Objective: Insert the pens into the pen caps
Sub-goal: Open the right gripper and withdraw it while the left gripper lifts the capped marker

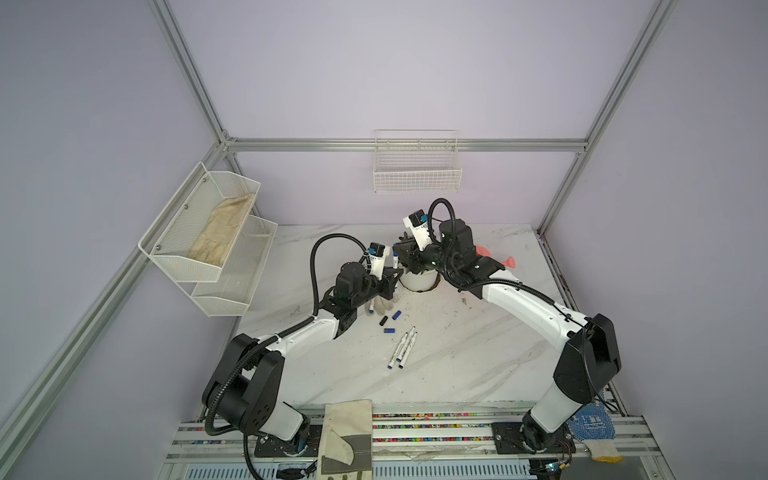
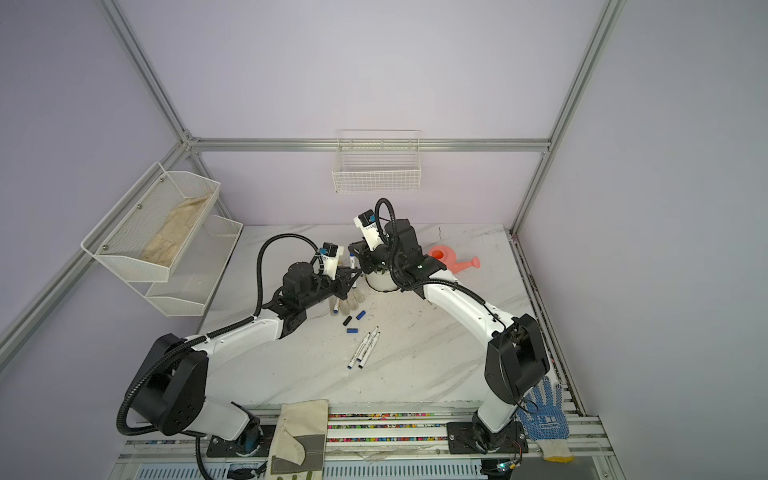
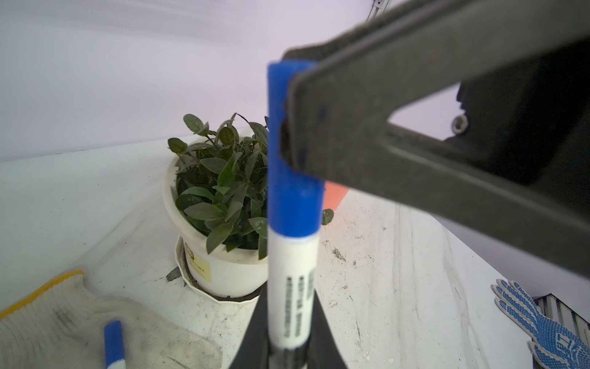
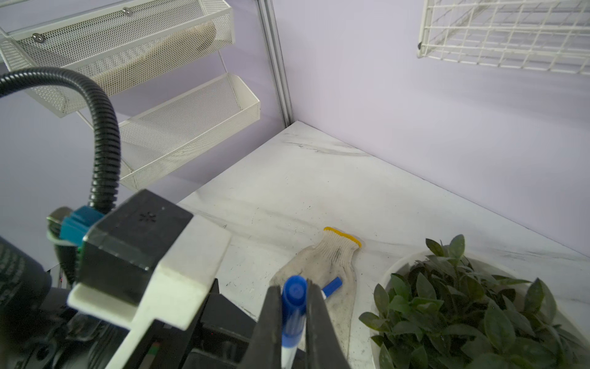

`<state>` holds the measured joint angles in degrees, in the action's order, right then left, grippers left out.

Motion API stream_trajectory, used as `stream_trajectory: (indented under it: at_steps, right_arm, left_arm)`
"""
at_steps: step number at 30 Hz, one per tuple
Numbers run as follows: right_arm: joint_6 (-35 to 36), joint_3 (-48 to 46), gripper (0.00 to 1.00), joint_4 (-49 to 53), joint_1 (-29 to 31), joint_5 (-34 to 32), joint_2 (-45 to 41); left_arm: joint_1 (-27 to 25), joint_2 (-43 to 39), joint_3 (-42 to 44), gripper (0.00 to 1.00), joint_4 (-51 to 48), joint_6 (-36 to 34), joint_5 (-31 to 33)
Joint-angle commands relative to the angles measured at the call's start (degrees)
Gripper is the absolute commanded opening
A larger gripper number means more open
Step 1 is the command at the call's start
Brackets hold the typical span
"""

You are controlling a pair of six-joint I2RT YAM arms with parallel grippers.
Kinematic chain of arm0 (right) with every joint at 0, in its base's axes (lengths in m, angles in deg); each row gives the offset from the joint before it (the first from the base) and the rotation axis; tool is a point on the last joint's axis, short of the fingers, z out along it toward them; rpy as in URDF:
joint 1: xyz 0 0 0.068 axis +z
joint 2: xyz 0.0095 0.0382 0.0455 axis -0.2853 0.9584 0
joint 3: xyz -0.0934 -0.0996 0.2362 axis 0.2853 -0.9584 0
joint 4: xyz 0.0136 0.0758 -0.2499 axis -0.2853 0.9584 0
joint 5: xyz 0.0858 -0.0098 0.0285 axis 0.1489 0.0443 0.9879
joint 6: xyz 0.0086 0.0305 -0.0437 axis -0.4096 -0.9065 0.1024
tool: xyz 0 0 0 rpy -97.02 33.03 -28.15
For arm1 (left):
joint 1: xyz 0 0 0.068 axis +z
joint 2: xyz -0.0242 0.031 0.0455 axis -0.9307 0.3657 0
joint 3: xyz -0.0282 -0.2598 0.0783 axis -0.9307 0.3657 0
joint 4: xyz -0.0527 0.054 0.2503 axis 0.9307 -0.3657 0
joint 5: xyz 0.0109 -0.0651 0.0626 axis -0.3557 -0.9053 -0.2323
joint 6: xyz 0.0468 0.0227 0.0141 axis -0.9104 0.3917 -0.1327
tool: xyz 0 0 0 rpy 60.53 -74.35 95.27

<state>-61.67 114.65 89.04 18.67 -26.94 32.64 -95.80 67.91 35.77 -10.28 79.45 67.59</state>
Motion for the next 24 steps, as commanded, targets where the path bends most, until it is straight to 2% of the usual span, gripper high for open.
stream_trajectory:
  at_steps: [1, 4, 7, 10, 14, 20, 24]
  right_arm:
    - [3.87, -6.91, 0.00, 32.25, -3.79, 4.36, 3.88]
    - [1.09, -7.58, 0.00, 28.41, -7.65, 12.14, 1.59]
    - [0.45, -7.45, 0.00, 27.69, -8.17, 15.00, 1.11]
    - [0.25, -8.58, 0.00, 27.07, -8.16, 15.42, 0.77]
    - [-0.35, -8.44, 0.00, 25.33, -8.14, 16.87, -0.50]
    - [-1.98, -5.29, 0.00, 21.67, -8.17, 17.97, -2.78]
    - [-2.06, -3.20, 0.00, 19.27, -8.26, 17.05, -5.64]
  left_arm:
    - [6.15, -10.27, -9.41, 0.00, 36.20, 3.72, 13.29]
    - [6.43, -10.93, -6.99, 0.00, 38.08, 6.96, 13.94]
    - [6.66, -11.36, -5.46, 0.00, 38.26, 9.63, 11.78]
    - [6.68, -11.94, -4.48, 0.00, 36.95, 10.84, 9.78]
    - [6.21, -12.50, -4.38, 0.00, 29.93, 9.08, 6.09]
    - [3.38, -12.30, -0.02, 0.00, 25.96, 8.58, 7.62]
    - [2.80, -12.30, 4.40, 0.00, 25.69, 12.00, 10.99]
